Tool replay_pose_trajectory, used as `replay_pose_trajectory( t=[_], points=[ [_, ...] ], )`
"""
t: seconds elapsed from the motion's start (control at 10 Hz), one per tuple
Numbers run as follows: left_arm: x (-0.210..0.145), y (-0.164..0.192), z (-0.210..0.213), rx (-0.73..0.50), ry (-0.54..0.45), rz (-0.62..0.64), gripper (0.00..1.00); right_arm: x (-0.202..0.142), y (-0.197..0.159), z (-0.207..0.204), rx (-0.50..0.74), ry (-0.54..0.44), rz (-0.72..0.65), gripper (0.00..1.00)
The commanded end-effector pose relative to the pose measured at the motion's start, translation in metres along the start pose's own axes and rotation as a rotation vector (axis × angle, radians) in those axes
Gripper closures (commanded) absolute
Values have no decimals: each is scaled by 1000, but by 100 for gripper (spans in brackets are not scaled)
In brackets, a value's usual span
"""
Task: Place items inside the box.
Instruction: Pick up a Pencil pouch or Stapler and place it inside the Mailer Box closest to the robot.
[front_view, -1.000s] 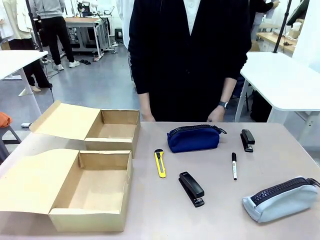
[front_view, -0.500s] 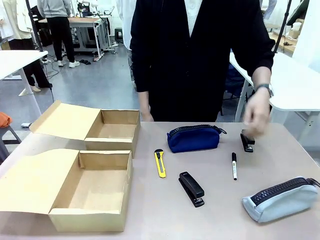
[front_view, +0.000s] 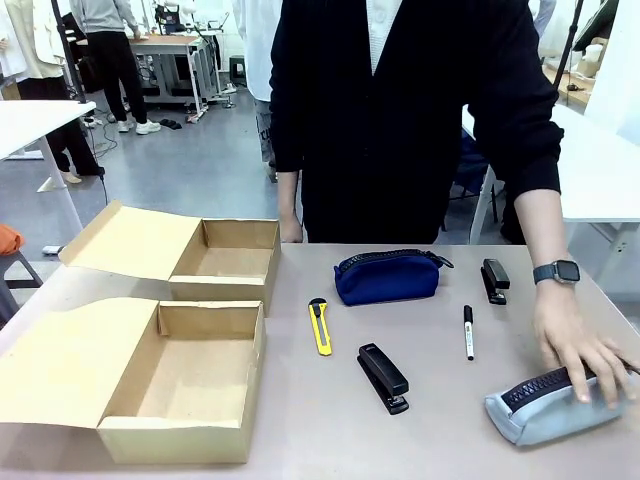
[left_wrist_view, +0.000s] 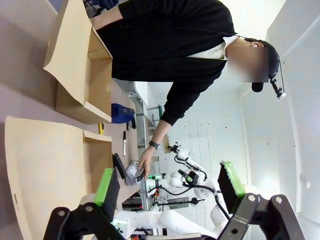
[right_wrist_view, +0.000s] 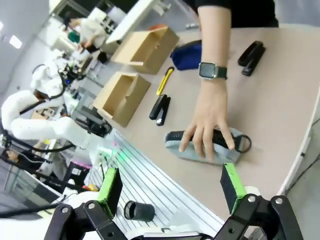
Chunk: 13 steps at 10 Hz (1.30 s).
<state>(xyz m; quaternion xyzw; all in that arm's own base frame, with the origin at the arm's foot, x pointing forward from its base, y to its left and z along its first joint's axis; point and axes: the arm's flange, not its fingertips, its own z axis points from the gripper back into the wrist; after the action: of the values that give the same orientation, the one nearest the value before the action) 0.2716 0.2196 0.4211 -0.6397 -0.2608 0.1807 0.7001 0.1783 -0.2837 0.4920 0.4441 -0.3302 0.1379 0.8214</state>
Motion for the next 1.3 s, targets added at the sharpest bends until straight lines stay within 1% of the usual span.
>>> replay_pose_trajectory(
  t=[0.0,0.1,0.2,0.3,0.4,0.5,0.6,0.7,0.8,0.9,1.0,1.1,1.2],
  points=[
    [-1,0,1,-8,8,-23,0,-3,-13,19,9,-70,-89,0],
    [-1,0,1,-8,8,-23,0,0,0,0,0,0,0,0],
    [-1,0,1,-8,8,-23,0,0,0,0,0,0,0,0],
    [-1,0,1,-8,8,-23,0,-14,-8,21,-5,-37,-44,0],
    [-1,0,1,-8,8,-23,0,-8,-6,10,-38,8,-55,0],
    [-1,0,1,-8,8,-23,0,0,3,-9,-86,48,-22,0],
    [-1,0,1,-8,8,-23,0,9,17,-34,-105,76,28,0],
    [-1,0,1,-8,8,-23,0,16,30,-66,-157,142,65,0],
    [-1,0,1,-8,8,-23,0,22,42,-107,-181,205,84,0],
    [-1,0,1,-8,8,-23,0,24,49,-152,-314,318,74,0],
    [-1,0,1,-8,8,-23,0,24,54,-186,-396,422,107,0],
    [-1,0,1,-8,8,-23,0,26,58,-182,-440,390,115,0],
    [-1,0,1,-8,8,-23,0,37,42,-143,-293,303,110,0]
  ],
)
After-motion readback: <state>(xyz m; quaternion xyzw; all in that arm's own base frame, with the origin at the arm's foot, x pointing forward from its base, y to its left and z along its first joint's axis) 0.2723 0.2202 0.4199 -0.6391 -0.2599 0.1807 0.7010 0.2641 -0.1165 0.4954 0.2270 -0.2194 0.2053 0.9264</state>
